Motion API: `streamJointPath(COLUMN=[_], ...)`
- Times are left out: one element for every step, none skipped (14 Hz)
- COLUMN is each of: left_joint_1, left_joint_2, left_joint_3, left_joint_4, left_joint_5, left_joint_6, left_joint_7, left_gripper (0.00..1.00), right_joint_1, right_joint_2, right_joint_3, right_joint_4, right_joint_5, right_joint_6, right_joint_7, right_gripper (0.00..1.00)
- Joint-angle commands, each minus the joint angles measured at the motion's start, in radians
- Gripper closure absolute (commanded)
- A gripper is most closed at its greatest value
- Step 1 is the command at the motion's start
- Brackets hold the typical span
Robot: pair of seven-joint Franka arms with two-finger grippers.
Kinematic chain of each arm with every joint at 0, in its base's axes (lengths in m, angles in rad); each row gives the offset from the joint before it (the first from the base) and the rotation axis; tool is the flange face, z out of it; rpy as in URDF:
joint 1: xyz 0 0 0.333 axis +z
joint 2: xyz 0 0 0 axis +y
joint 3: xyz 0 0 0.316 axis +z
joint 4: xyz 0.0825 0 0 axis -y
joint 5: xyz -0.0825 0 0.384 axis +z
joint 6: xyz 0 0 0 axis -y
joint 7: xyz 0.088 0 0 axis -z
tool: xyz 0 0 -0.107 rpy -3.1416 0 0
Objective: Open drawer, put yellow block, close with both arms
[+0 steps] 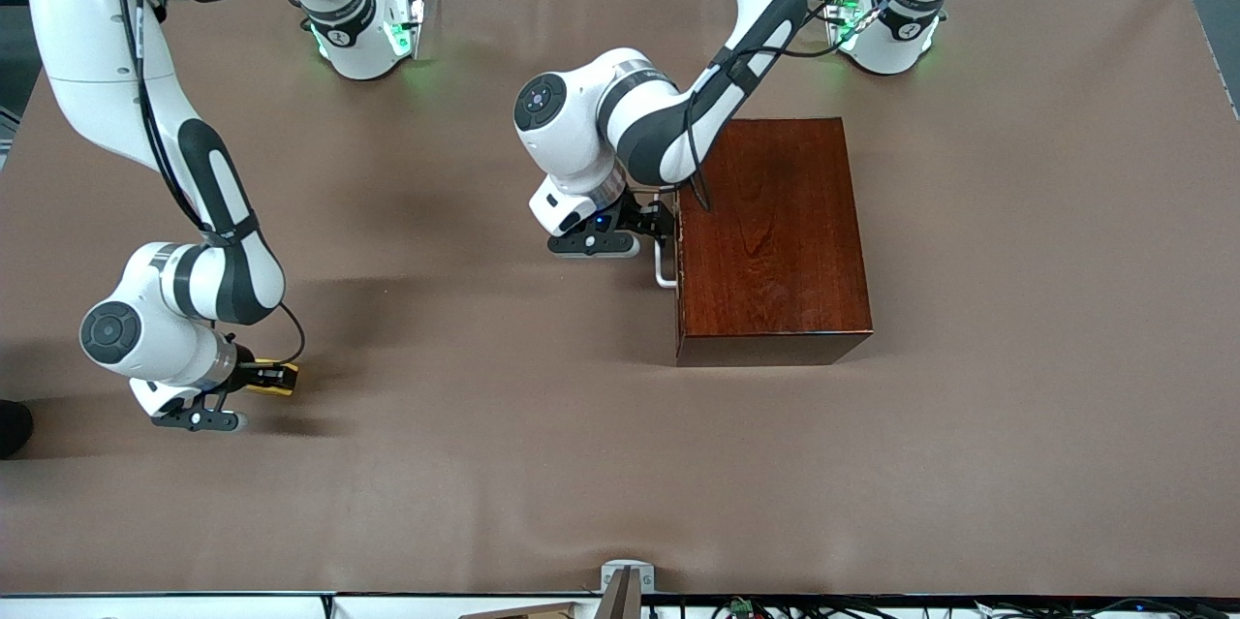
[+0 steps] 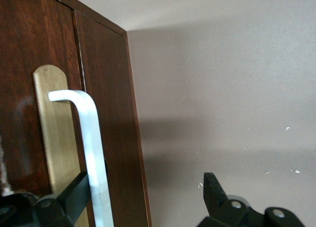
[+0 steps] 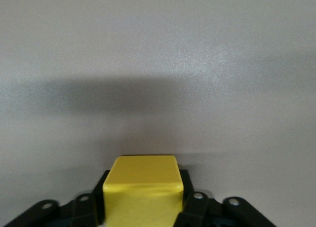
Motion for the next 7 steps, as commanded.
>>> streamJointPath(left_joint_1=[-0.005,-0.005,-0.006,-0.01,-0.01,-0.011,-0.011], left_joint_2=[0.02,0.022,0.02,0.017,0.015,0.015,0.017], left_joint_3=[-0.003,-0.003,-0.005,-0.008,-0.013,-0.016,-0.017], left_joint_4=[0.017,0.017,0.018,0.022,0.023,0.023,0.023], left_joint_5=[0.021,0.021,0.017,0.014,0.014,0.014,0.007], left_joint_6=[-0.006,-0.002,0.001,0.012,0.032,0.043,0.055], left_joint_7=[-0.023,-0.027,-0.033,-0.038,-0.05,-0.067,-0.075], left_gripper=[0.0,0.0,0.0,0.0,0.0,0.0,0.0], right_joint_1=[-0.017,-0.017,-0.017,-0.017,-0.017,-0.017,-0.017], right_joint_2=[0.009,0.009,0.007,0.007,0.007,0.004,0.003], right_joint_3=[0.013,0.013,0.013,0.013,0.013,0.013,0.013], right_joint_4=[0.02,0.019,0.019,0.02,0.02,0.019,0.02], right_joint_5=[-0.001,-0.001,-0.001,-0.001,-0.001,-0.001,0.0], right_joint_6=[-0.005,-0.008,-0.009,-0.011,-0.011,-0.012,-0.014], right_joint_7=[-0.009,-0.011,-0.011,-0.011,-0.011,-0.011,-0.011], right_gripper=[0.69,0.94,1.0,1.0,1.0,1.0,1.0])
